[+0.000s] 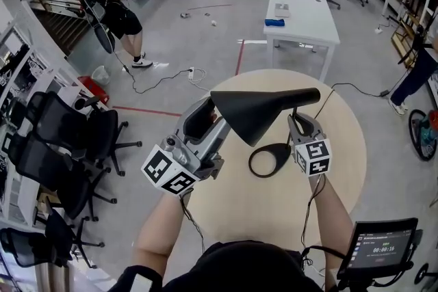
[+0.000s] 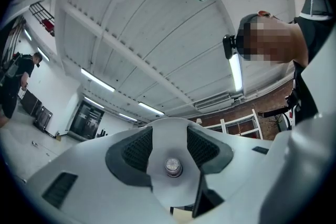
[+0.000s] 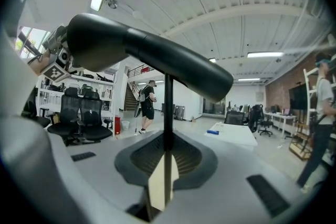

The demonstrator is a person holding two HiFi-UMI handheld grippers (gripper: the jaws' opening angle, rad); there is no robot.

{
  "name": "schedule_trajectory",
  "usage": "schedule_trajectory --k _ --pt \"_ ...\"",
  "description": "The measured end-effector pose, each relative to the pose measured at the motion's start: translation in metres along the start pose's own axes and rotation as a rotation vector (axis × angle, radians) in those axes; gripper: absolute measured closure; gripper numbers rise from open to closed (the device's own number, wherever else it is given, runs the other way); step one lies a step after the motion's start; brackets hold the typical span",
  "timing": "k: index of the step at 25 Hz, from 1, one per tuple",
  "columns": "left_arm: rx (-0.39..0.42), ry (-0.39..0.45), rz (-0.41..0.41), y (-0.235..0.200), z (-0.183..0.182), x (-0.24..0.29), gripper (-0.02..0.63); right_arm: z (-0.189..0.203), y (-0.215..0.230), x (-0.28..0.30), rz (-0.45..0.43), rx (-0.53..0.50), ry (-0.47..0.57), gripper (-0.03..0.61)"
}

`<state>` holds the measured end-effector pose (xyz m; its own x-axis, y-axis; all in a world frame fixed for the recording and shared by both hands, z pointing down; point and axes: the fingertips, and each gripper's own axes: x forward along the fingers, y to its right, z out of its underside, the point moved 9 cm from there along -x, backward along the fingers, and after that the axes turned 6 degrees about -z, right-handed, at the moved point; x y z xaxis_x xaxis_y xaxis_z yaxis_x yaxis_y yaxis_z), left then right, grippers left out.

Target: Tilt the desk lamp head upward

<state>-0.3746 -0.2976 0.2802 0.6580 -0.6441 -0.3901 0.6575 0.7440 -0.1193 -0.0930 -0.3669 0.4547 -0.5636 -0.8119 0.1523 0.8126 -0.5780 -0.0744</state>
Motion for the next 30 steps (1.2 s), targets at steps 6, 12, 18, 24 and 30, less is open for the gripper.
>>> schedule_trajectory --k 6,12,18,24,30 --pt "0.06 -0.012 0.008 0.004 -0.009 0.004 0.399 0.001 -0.002 -0.002 -0.008 -0.002 0.002 0.534" --pt "0.129 -0.015 0.042 0.007 -0.026 0.021 0.399 0.0 -0.006 -0.004 -0.013 0.008 0.004 0.534" --pt "0.141 0.009 0.058 0.012 -0.035 0.04 0.399 -0.001 -0.009 -0.005 -0.003 0.015 0.018 0.534" --pt "0.141 0.021 0.073 0.014 -0.039 0.052 0.399 -0.002 -0.009 -0.006 -0.002 0.014 0.021 0.535" --pt "0.145 0.026 0.085 0.015 -0.04 0.061 0.399 0.0 -0.01 -0.005 0.001 0.017 0.018 0.535"
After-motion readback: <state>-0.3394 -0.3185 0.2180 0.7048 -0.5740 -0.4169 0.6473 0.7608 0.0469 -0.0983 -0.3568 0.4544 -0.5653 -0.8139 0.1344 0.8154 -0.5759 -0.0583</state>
